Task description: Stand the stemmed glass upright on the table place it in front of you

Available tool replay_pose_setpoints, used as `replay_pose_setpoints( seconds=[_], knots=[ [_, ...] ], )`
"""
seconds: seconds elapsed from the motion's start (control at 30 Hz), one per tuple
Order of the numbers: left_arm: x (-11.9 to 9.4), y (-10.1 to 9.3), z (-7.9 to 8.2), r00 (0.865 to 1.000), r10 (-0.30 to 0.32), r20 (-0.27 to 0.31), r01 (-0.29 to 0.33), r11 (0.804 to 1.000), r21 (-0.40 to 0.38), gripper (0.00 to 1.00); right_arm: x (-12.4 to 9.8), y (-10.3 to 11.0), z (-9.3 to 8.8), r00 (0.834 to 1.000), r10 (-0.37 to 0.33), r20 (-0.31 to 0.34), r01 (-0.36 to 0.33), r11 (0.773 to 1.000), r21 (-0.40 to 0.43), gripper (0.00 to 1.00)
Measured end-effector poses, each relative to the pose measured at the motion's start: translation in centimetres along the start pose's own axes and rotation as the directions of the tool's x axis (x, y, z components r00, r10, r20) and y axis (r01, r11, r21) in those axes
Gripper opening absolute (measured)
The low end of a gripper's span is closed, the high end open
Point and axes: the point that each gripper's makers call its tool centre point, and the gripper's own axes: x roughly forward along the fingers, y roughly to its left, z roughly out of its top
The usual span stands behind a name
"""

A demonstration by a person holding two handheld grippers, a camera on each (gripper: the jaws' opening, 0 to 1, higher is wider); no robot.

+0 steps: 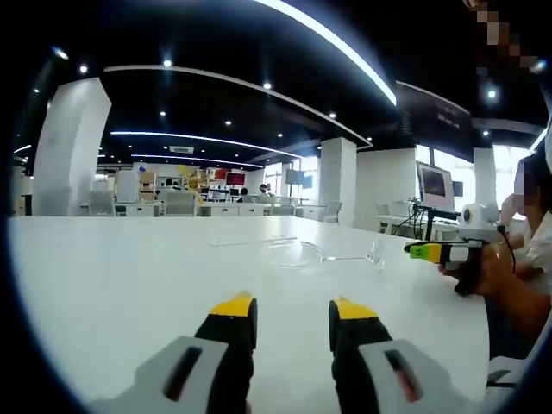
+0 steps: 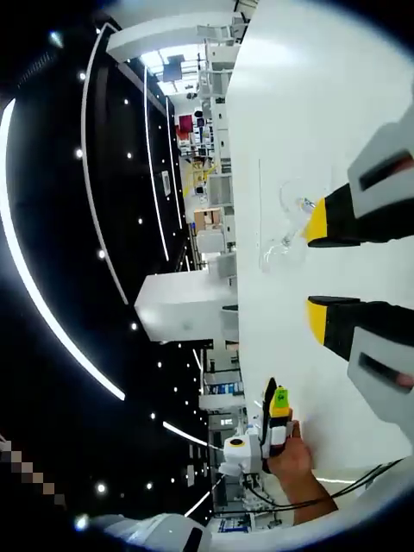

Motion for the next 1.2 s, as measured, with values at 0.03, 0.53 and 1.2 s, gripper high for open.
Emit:
replay_pose_setpoints(
  seconds=[0.03,0.53,1.2],
  knots=[
    [0.0,0.0,0.0,1.0,0.0,-0.002,0.0,1.0,-0.002,0.34,0.0,0.0,0.0,1.0,0.0,0.0,0.0,1.0,0.0,0.26],
    [-0.2,0.2,-0.1,1.0,0.007,-0.003,-0.007,1.0,-0.001,0.34,0.0,-0.1,0.4,1.0,-0.004,0.003,0.004,1.0,0.023,0.3],
    [-0.3,0.0,0.0,1.0,0.002,0.001,-0.002,1.0,-0.001,0.34,0.4,-0.5,0.9,1.0,-0.004,-0.031,0.003,0.999,-0.041,0.29]
  ],
)
